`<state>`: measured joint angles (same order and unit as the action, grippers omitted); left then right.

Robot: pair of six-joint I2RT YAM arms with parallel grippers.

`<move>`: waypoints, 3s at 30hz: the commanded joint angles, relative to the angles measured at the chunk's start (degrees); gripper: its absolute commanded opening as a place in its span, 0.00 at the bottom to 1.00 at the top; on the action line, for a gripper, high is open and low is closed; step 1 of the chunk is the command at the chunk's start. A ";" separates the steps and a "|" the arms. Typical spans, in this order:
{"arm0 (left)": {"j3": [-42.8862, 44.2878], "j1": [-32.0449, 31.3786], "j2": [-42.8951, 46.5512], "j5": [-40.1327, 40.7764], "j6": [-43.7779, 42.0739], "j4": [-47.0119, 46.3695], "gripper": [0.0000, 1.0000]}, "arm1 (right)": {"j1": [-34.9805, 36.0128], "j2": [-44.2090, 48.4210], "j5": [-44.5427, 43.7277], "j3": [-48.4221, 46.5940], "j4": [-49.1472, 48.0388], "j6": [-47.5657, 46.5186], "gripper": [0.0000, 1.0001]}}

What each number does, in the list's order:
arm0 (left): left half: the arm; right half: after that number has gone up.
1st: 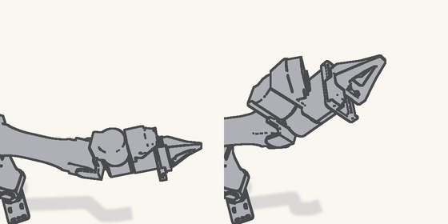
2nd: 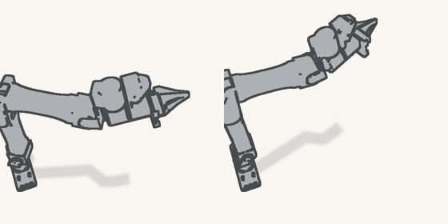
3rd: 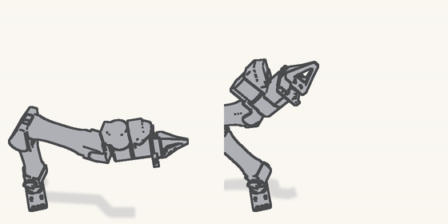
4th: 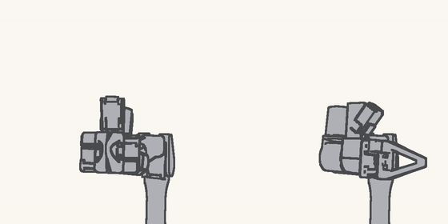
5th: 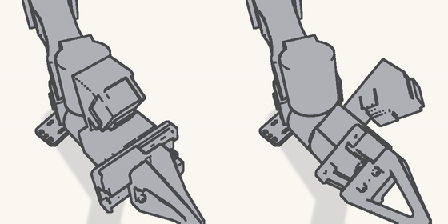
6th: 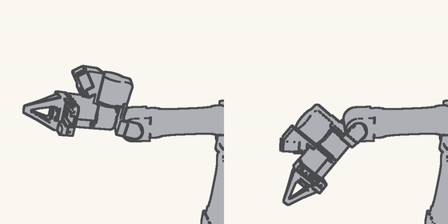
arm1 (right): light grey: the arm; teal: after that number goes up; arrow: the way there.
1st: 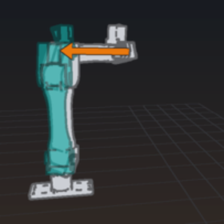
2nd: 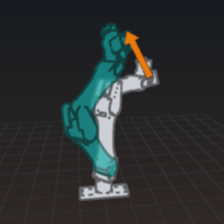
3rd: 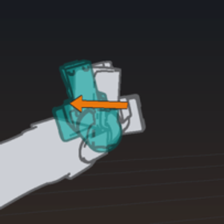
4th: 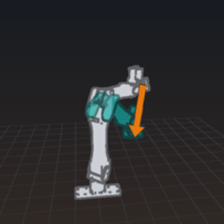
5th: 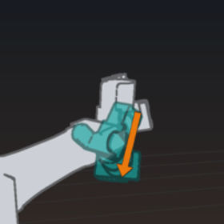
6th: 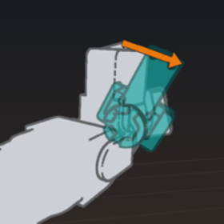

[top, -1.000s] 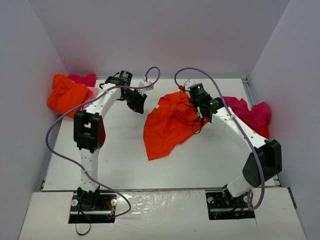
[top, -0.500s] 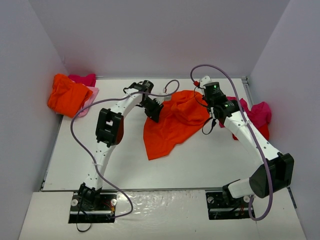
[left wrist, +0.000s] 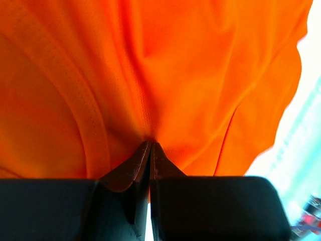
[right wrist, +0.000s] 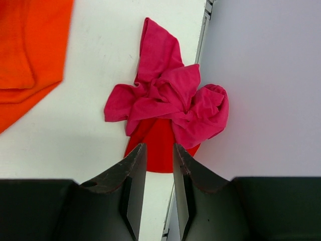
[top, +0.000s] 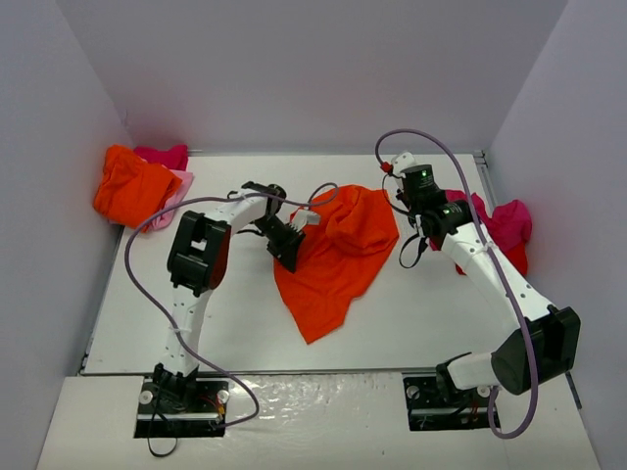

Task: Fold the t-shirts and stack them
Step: Flatten the tshirt out

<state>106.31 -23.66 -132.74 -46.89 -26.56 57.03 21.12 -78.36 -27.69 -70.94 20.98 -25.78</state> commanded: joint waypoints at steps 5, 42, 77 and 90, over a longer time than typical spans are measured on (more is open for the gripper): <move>-17.75 4.15 10.66 7.02 -4.50 5.54 0.00 | 0.51 1.92 5.43 0.33 -1.15 1.19 0.23; -15.98 11.37 28.61 14.99 0.33 -8.70 0.03 | 10.78 -19.20 37.19 -1.59 5.99 -12.40 0.50; -19.12 13.37 30.61 16.04 0.37 -10.10 0.02 | 14.38 -29.73 34.28 -8.86 5.65 -17.37 0.48; -19.59 13.37 31.00 16.27 0.55 -10.10 0.02 | 13.42 -27.28 33.14 -5.99 6.38 -18.90 0.49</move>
<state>86.25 -10.77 -106.44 -30.55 -26.50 47.60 35.21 -109.56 5.89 -77.25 26.14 -43.58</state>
